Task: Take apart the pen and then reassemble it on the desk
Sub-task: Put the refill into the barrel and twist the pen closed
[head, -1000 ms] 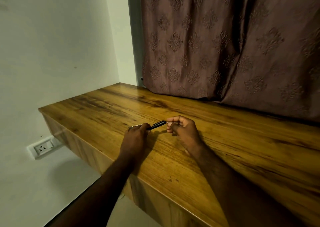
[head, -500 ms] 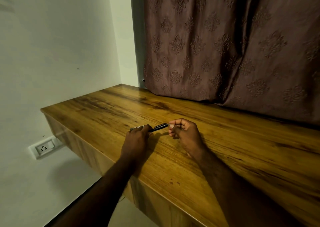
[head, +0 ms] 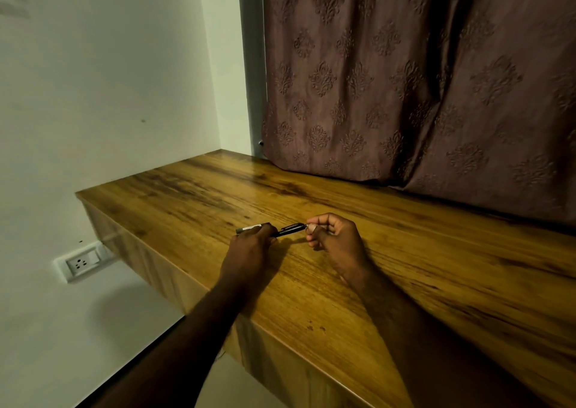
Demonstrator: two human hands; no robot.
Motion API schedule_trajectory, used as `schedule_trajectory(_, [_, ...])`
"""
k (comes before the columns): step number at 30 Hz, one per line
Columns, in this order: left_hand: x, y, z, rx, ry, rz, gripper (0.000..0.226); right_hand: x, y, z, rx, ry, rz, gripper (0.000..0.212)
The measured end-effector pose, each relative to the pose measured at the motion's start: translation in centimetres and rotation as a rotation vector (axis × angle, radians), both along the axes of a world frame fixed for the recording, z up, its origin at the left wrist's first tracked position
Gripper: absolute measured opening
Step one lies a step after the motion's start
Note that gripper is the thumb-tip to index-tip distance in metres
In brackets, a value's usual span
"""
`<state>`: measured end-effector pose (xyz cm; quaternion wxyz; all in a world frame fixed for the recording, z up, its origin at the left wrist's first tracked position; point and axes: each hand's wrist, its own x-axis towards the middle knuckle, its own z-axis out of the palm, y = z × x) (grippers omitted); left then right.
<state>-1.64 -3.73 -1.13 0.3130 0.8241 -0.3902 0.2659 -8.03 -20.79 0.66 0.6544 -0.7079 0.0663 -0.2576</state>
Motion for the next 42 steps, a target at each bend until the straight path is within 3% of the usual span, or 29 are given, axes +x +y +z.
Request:
schedule_trajectory(6, [-0.7,-0.1,0.5,-0.011,-0.008,-0.027,0.045,0.1,-0.1,-0.2,-0.034,0.005,-0.001,0.010])
schedule_trajectory(11, [-0.3,0.0,0.2,0.006,-0.009,-0.015,0.027,0.0,-0.1,-0.3,-0.088,0.016,0.009,0.010])
schedule_trajectory(15, [0.0,-0.1,0.0,0.020,-0.019,0.011,0.025,0.0,-0.2,-0.6,-0.119,0.023,0.010,0.010])
schedule_trajectory(19, [0.0,0.0,0.3,0.007,0.017,0.025,0.039,0.0,-0.1,-0.7,-0.165,0.038,0.027,0.009])
schedule_trajectory(22, [-0.3,-0.1,0.4,0.014,0.009,0.031,0.036,0.0,-0.1,-0.6,-0.143,0.028,0.025,0.010])
schedule_trajectory(26, [-0.7,-0.1,0.8,-0.002,0.026,0.022,0.056,0.1,-0.3,-0.5,-0.068,0.014,0.011,0.011])
schedule_trajectory(42, [-1.5,-0.1,1.4,0.036,0.007,0.023,0.053,0.0,-0.3,-0.6,-0.140,0.049,0.004,0.010])
